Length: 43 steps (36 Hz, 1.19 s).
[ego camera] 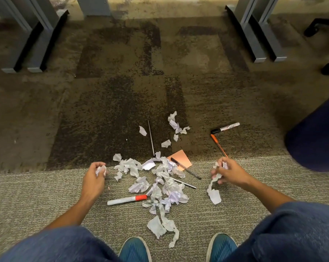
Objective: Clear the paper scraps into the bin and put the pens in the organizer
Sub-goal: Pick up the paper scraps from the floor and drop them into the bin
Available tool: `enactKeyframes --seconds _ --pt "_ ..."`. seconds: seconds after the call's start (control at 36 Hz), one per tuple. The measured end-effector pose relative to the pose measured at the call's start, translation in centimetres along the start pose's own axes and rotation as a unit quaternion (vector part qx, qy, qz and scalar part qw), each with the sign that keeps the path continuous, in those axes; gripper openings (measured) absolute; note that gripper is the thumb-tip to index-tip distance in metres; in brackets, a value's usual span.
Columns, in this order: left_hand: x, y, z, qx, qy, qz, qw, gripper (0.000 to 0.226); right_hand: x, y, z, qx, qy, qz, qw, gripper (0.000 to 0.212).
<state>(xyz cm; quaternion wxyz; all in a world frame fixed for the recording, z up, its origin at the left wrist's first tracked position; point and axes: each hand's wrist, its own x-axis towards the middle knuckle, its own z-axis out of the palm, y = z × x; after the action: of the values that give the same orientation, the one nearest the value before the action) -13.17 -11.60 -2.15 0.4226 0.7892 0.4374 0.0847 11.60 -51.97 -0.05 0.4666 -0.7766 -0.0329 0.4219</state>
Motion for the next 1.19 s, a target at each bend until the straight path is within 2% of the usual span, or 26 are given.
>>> enactKeyframes --seconds 0.14,0.25,0.36,0.42,0.5,0.64,0.72,0.78,0.86,0.94,1.0,1.08,1.19 --pt "-0.6 0.8 0.9 -0.067 0.012 -0.02 0.997 0.026 -0.5 -0.5 1.0 -0.001 0.014 -0.018 1.0 0.013" --pt "-1.8 1.4 1.6 -0.082 0.004 -0.028 0.996 0.024 -0.9 -0.8 1.7 -0.02 0.045 -0.04 0.998 0.021" --pt "-2.9 2.1 2.4 0.001 -0.033 0.021 0.999 0.035 -2.0 -1.2 1.6 -0.023 0.063 -0.063 0.996 0.024" --pt "-3.2 2.3 2.9 0.044 -0.063 0.035 0.996 0.032 -2.4 -1.2 1.5 -0.04 0.071 -0.08 0.993 0.016" --pt "-3.5 2.5 3.5 0.082 -0.124 0.028 0.988 0.019 -2.7 -0.3 1.2 -0.136 0.055 -0.116 0.982 0.007" --pt "-4.0 2.6 4.3 0.138 -0.203 0.043 0.968 0.032 -2.8 2.0 1.6 -0.32 0.008 -0.091 0.943 0.042" --pt "-4.2 2.4 4.4 0.155 -0.226 0.057 0.96 0.04 -2.8 2.7 2.1 -0.371 -0.022 -0.067 0.926 0.068" --pt "-4.0 2.2 4.5 0.171 -0.232 0.063 0.956 0.042 -2.7 3.0 2.3 -0.386 -0.038 -0.062 0.92 0.076" --pt "-3.9 2.0 4.6 0.186 -0.229 0.082 0.952 0.029 -2.4 3.5 2.6 -0.42 -0.048 -0.069 0.904 0.08" --pt "-3.9 1.8 4.6 0.179 -0.219 0.085 0.955 0.019 -2.4 3.7 2.7 -0.436 -0.047 -0.082 0.895 0.076" --pt "-3.7 1.7 4.8 0.183 -0.213 0.079 0.957 0.024 -2.4 3.7 2.7 -0.443 -0.044 -0.09 0.891 0.07" --pt "-3.9 1.6 5.0 0.198 -0.196 0.073 0.958 0.036 -2.6 3.6 2.9 -0.449 -0.035 -0.096 0.888 0.049" --pt "-4.2 1.9 4.4 0.172 -0.178 0.074 0.966 0.01 -2.7 3.6 3.4 -0.463 -0.028 -0.082 0.882 0.014"
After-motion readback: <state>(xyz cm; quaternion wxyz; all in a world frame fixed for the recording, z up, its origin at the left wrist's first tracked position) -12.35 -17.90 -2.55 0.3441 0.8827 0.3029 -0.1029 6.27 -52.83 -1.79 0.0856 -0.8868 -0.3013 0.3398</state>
